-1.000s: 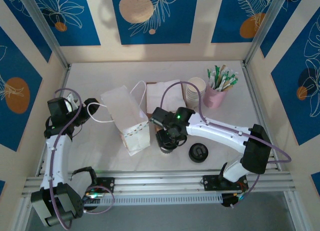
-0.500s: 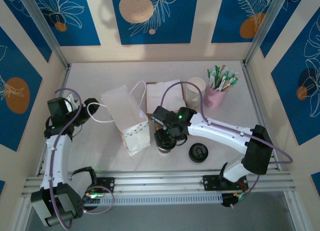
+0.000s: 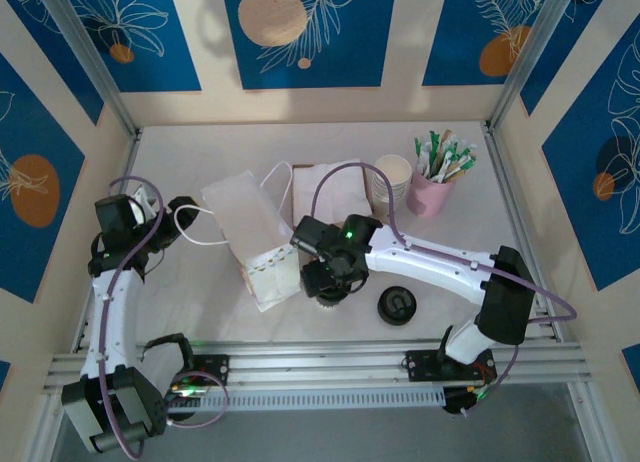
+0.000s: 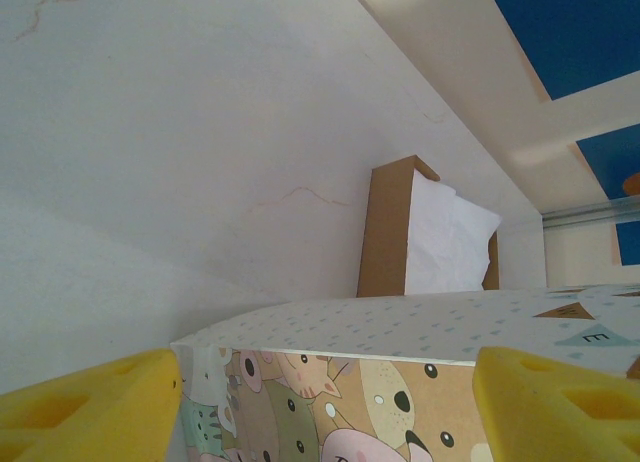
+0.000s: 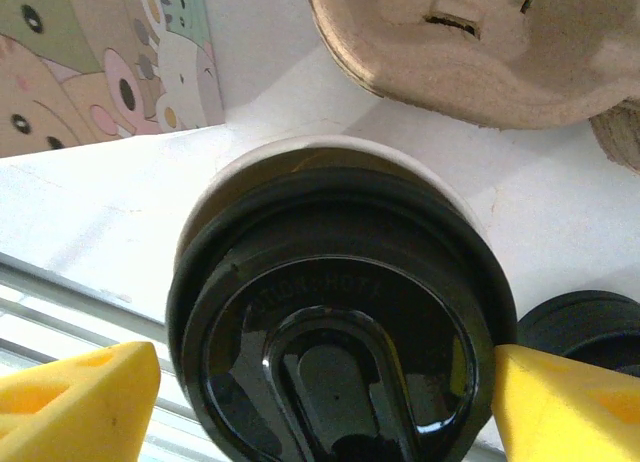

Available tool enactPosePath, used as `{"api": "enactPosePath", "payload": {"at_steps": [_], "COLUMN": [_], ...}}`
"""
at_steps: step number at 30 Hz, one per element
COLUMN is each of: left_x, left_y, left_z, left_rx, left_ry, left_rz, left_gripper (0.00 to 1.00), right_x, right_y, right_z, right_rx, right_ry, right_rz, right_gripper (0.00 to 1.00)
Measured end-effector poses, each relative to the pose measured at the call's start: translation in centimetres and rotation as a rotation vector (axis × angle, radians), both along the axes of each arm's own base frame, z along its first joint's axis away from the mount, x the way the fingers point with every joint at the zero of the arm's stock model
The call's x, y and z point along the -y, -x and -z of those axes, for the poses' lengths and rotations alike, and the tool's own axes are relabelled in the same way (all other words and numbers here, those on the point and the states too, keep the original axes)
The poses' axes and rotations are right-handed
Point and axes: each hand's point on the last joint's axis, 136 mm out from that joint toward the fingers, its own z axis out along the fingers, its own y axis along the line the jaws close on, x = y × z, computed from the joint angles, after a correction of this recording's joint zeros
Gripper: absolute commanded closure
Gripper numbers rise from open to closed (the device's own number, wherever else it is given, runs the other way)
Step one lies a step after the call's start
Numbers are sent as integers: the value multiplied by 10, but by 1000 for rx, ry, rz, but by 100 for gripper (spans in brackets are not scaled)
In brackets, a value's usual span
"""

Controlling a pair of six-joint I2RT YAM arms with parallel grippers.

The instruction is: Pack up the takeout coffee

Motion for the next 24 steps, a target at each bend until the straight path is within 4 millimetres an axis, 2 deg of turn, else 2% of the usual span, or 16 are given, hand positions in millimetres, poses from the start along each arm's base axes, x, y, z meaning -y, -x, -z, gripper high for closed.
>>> {"api": "enactPosePath", "payload": {"at_steps": [7,13,24], "left_x": [0,0,0], "left_y": [0,0,0], "left_z": [0,0,0], "left_rx": [0,0,0], "left_ry": [0,0,0], "left_rz": [0,0,0], "left_gripper": [23,23,23], "right_x": [2,4,2], "right_y": [-3,2,2], "right_z": [-7,0,1], "right_rx": [33,25,35], "right_ry": [21,64,80], "right_rz": [-3,-19,-27], "right_gripper": [13,13,25]}}
